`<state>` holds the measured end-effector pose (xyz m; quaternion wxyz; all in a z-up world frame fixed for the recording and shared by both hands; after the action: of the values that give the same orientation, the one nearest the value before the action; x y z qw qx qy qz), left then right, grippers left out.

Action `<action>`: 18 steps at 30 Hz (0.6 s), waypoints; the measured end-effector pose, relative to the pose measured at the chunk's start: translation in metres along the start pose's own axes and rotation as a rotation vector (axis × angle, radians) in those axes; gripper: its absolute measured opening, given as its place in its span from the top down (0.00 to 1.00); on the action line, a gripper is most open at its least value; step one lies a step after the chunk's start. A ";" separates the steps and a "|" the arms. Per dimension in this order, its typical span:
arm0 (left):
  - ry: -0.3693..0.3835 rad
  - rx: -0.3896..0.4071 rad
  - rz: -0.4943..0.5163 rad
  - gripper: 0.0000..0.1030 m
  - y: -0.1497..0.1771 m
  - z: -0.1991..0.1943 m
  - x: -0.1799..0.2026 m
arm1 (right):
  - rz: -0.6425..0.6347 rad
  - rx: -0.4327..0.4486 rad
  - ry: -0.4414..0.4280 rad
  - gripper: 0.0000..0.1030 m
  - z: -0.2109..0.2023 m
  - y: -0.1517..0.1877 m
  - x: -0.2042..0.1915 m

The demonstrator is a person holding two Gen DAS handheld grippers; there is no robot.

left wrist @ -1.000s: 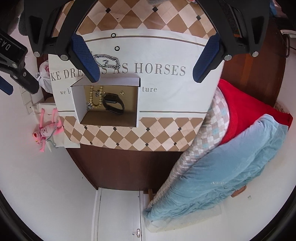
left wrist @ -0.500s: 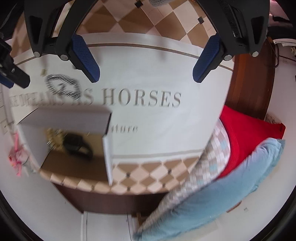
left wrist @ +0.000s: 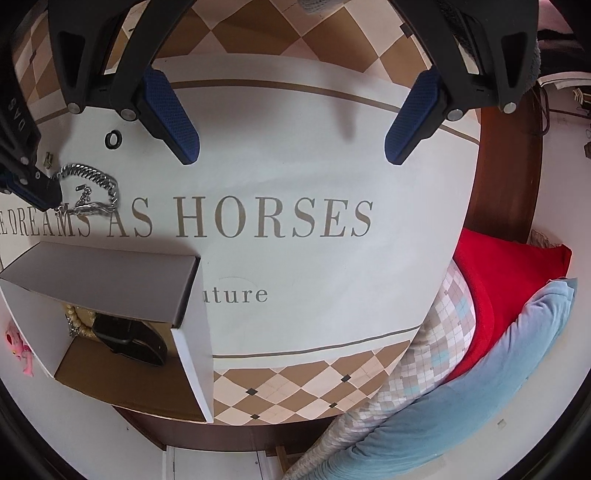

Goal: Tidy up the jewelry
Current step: 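Grasp the silver chain bracelet with the right gripper while the left grasps a black ring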

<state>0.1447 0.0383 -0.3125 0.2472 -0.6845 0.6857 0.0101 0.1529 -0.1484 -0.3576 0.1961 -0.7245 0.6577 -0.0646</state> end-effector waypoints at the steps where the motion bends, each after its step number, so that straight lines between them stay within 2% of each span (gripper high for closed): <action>1: 0.000 -0.002 0.000 0.00 0.000 0.000 0.000 | 0.008 -0.001 -0.005 0.92 0.001 0.000 0.000; 4: 0.007 0.005 0.013 0.00 0.002 -0.006 0.001 | 0.036 0.005 -0.034 0.93 -0.001 -0.001 0.005; 8: 0.031 0.035 0.037 0.00 0.004 -0.022 0.008 | 0.112 0.081 -0.079 0.93 -0.027 -0.013 0.019; 11: 0.081 0.029 0.044 0.01 0.010 -0.033 0.020 | 0.162 0.118 -0.117 0.93 -0.049 -0.021 0.033; 14: 0.139 0.020 0.056 0.01 0.019 -0.042 0.038 | 0.180 0.125 -0.116 0.93 -0.059 -0.023 0.046; 18: 0.185 0.010 0.104 0.02 0.035 -0.048 0.068 | 0.229 0.102 -0.114 0.93 -0.063 -0.003 0.066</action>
<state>0.0999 -0.0399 -0.3058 0.1852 -0.6449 0.7402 -0.0436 0.1414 -0.2251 -0.3094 0.2759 -0.6362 0.7197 -0.0341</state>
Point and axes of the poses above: each gripper's, at about its wrist camera, not at the fingertips, and z roughly the way its jaws point, x to its right, y to its underside, the point moved 10 cm from there along z, roughly the way its jaws point, and after that the axes turned 10 degrees about -y, right-handed, at the moved point
